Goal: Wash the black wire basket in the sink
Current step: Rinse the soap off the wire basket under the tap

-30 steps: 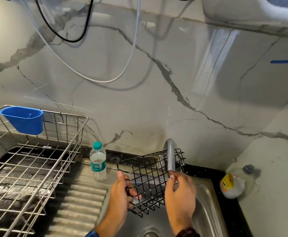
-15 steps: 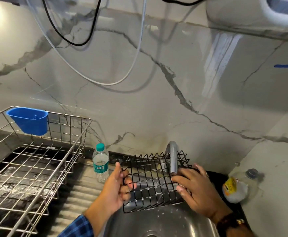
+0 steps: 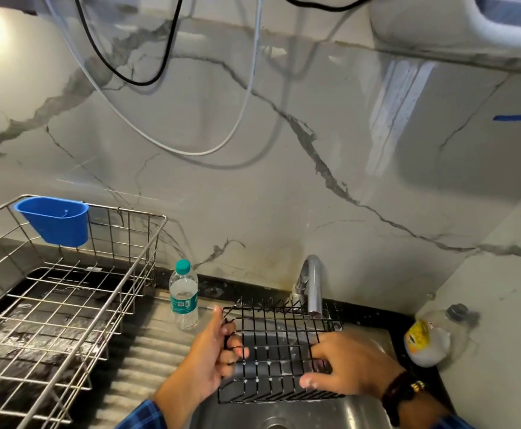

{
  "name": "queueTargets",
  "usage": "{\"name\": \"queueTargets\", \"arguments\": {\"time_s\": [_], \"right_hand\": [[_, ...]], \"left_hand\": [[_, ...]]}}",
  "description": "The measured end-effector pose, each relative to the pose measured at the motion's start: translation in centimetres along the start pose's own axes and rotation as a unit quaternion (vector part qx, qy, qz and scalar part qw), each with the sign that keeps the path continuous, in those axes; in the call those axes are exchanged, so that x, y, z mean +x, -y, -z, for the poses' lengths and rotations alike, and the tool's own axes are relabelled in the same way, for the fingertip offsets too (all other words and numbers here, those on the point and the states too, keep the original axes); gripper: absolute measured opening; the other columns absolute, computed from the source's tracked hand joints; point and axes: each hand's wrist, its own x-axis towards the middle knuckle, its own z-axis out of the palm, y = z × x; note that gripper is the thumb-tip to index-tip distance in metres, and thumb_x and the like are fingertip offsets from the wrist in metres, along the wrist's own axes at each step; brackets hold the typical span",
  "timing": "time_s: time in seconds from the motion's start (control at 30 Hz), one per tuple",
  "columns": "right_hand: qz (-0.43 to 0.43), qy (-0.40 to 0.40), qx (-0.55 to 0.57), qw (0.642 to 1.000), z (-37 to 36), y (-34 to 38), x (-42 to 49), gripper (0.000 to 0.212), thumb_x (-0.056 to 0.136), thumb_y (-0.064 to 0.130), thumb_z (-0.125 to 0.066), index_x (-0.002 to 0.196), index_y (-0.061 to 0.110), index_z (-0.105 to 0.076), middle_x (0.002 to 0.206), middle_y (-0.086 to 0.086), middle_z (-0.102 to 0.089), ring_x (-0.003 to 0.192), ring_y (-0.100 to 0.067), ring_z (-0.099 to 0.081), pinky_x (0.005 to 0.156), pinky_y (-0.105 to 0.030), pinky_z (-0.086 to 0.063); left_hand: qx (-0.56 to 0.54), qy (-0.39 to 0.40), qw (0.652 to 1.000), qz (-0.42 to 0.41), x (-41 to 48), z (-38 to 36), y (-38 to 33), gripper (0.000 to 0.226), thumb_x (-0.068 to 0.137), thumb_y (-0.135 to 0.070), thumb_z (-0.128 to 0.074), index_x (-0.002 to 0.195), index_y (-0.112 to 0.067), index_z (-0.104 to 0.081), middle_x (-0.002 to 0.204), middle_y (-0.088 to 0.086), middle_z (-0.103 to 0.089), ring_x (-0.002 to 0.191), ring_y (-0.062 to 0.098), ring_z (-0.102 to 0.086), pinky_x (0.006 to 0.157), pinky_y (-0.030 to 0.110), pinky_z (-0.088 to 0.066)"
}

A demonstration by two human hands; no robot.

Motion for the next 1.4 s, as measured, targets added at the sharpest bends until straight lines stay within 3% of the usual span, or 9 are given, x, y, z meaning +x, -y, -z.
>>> {"name": "queueTargets", "arguments": {"time_s": [0.13, 0.33, 0.5, 0.77, 0.9, 1.03, 1.2, 1.33, 1.4], "right_hand": [[-0.019, -0.055, -0.031, 0.998, -0.6, 1.0, -0.4, 0.071, 0.084, 0.089, -0.018, 0.094, 0.032, -0.059, 0.093, 0.017, -0.046, 0.085, -0.005, -0.049, 0.065, -0.018, -0.034], [-0.057, -0.247, -0.005, 0.967, -2.8, -0.2, -1.2, 0.038, 0.097, 0.058, -0.044, 0.105, 0.034, -0.072, 0.117, 0.013, -0.065, 0.097, -0.007, -0.067, 0.073, -0.019, -0.055], [0.048, -0.228, -0.061, 0.971, -3.0, 1.4, -1.3, 0.039, 0.094, 0.050, -0.049, 0.128, 0.035, -0.062, 0.132, 0.012, -0.060, 0.116, -0.009, -0.054, 0.088, -0.031, -0.053], [0.005, -0.058, 0.024, 0.998, 0.5, 4.5, 0.0, 0.070, 0.087, 0.077, -0.037, 0.142, 0.034, -0.047, 0.146, 0.013, -0.042, 0.120, -0.010, -0.052, 0.107, -0.039, -0.042], [-0.049, 0.025, 0.013, 0.998, 1.2, 5.6, 1.0, 0.063, 0.084, 0.074, -0.054, 0.129, 0.031, -0.057, 0.117, 0.010, -0.053, 0.105, -0.012, -0.056, 0.096, -0.036, -0.050], [-0.094, 0.036, 0.024, 0.995, 1.2, 6.6, 1.3, 0.040, 0.087, 0.056, -0.066, 0.109, 0.024, -0.062, 0.112, 0.005, -0.055, 0.102, -0.014, -0.058, 0.096, -0.035, -0.051], [-0.086, -0.097, 0.040, 0.991, -0.6, 6.1, 1.2, 0.023, 0.083, 0.045, -0.074, 0.101, 0.033, -0.066, 0.113, 0.016, -0.057, 0.100, -0.010, -0.063, 0.100, -0.035, -0.045], [-0.180, -0.191, 0.030, 0.964, -2.4, 7.5, 0.7, 0.048, 0.039, 0.023, -0.098, 0.076, 0.028, -0.068, 0.105, 0.005, -0.064, 0.072, -0.021, -0.068, 0.090, -0.044, -0.041], [-0.206, -0.167, 0.032, 0.964, -2.3, 8.3, 0.2, 0.052, 0.036, 0.023, -0.099, 0.078, 0.024, -0.069, 0.107, 0.001, -0.056, 0.066, -0.022, -0.065, 0.088, -0.047, -0.048]], "left_hand": [[0.024, -0.027, 0.999, 0.006, 0.6, 0.1, -1.1, 0.052, 0.091, -0.069, -0.042, 0.068, -0.023, -0.045, 0.063, -0.001, -0.044, 0.046, 0.008, -0.027, 0.036, 0.018, -0.014], [-0.002, -0.049, 0.999, -0.016, 0.6, -0.3, -2.7, 0.047, 0.095, -0.064, -0.044, 0.076, -0.021, -0.044, 0.061, 0.002, -0.045, 0.034, 0.006, -0.029, 0.035, 0.015, -0.015], [-0.023, -0.064, 0.997, -0.023, 0.7, -0.3, -3.1, 0.046, 0.094, -0.063, -0.047, 0.080, -0.020, -0.050, 0.063, 0.004, -0.048, 0.034, 0.006, -0.026, 0.032, 0.014, -0.017], [-0.033, -0.007, 0.999, -0.034, -0.2, -1.7, -2.1, 0.051, 0.093, -0.067, -0.042, 0.067, -0.022, -0.044, 0.062, 0.001, -0.043, 0.046, 0.008, -0.025, 0.033, 0.016, -0.016], [-0.015, 0.008, 0.999, -0.035, -0.8, -2.5, -1.6, 0.051, 0.097, -0.065, -0.037, 0.069, -0.022, -0.040, 0.053, 0.000, -0.046, 0.040, 0.007, -0.024, 0.037, 0.018, -0.012], [0.007, -0.006, 0.999, -0.047, -0.3, -2.2, -1.3, 0.052, 0.091, -0.070, -0.038, 0.071, -0.023, -0.042, 0.053, 0.000, -0.049, 0.054, 0.012, -0.027, 0.036, 0.018, -0.014], [-0.017, -0.033, 0.998, -0.060, -0.6, -2.6, -1.6, 0.053, 0.092, -0.072, -0.036, 0.070, -0.025, -0.043, 0.054, -0.003, -0.046, 0.039, 0.007, -0.025, 0.040, 0.019, -0.010], [-0.008, -0.034, 0.997, -0.067, -0.6, -3.1, -2.1, 0.052, 0.092, -0.071, -0.037, 0.076, -0.023, -0.048, 0.057, -0.002, -0.045, 0.039, 0.007, -0.030, 0.042, 0.020, -0.009], [0.003, -0.029, 0.997, -0.067, -0.6, -3.1, -2.1, 0.053, 0.091, -0.072, -0.037, 0.070, -0.024, -0.044, 0.058, -0.002, -0.043, 0.042, 0.007, -0.031, 0.039, 0.020, -0.010]]}}
